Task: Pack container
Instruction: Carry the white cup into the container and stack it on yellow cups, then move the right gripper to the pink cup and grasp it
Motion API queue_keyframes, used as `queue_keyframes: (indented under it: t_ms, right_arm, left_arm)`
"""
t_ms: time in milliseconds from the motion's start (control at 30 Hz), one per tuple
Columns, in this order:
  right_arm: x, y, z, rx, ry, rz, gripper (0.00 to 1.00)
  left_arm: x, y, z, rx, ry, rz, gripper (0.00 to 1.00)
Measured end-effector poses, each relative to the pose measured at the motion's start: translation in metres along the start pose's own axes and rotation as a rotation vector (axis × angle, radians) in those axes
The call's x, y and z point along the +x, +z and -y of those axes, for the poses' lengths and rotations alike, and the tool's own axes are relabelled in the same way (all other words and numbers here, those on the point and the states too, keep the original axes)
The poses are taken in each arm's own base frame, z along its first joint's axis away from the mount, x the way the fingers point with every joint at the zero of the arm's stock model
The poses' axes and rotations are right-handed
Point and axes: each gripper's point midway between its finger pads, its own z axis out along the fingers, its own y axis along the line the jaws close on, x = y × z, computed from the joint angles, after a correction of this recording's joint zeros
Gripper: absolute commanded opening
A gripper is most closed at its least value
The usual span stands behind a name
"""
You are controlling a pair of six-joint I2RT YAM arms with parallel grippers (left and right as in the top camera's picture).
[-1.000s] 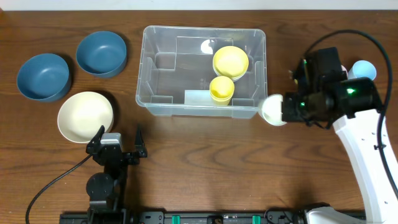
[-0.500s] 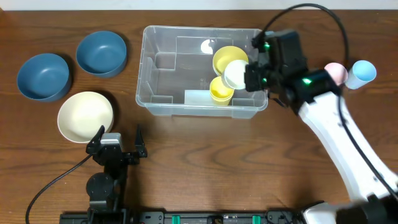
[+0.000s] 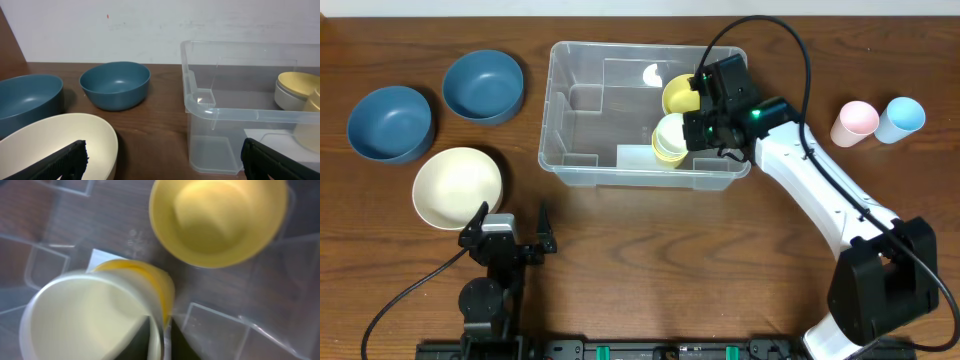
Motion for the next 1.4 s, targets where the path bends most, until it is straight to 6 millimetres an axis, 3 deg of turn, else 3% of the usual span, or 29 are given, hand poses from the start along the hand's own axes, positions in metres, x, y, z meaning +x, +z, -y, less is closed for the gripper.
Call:
queue_keyframes:
  t_ms: [33,133,267,367,600,700,767,967,1067,1233,1400]
  right_arm:
    - [0.001,0.0,-0.002,-0.005,-0.008,-0.001,0.74]
    - [0.004,0.0,-0.003,-0.003,-0.013,-0.012,0.88]
    - [0.012,-0.005,0.002,0.03,-0.01,-0.059,0.91]
    - [0.005,-0.019,0.003,0.061,-0.011,-0.06,0.93]
    - [-0.033,-0.08,0.018,0.171,0.018,-0.007,0.98]
    - [-0.052,-0.107,0.052,0.235,0.11,0.037,0.96]
    - [-0.057,-0.122,0.092,0.294,0.225,0.059,0.95]
    - [-0.042,-0.156,0.21,0.452,0.553,0.088,0.94]
    - [-0.026,-0.165,0.252,0.498,0.668,0.095,0.93]
    - [-0.011,-0.16,0.295,0.538,0.76,0.096,0.93]
    - [0.002,-0.126,0.323,0.549,0.798,0.053,0.91]
  left_arm:
    - [0.0,0.0,0.0,0.0,0.0,0.0,0.98]
    - [0.0,0.0,0.0,0.0,0.0,0.0,0.98]
    - [0.0,0.0,0.0,0.0,0.0,0.0,0.98]
    - [0.0,0.0,0.0,0.0,0.0,0.0,0.98]
    - [0.0,0.0,0.0,0.0,0.0,0.0,0.98]
    - [0.0,0.0,0.0,0.0,0.0,0.0,0.98]
    - [0.0,0.0,0.0,0.0,0.0,0.0,0.98]
    - [0.0,0.0,0.0,0.0,0.0,0.0,0.98]
    - [0.0,0.0,0.0,0.0,0.0,0.0,0.98]
    - [0.0,0.0,0.0,0.0,0.0,0.0,0.98]
    - [0.0,0.0,0.0,0.0,0.0,0.0,0.98]
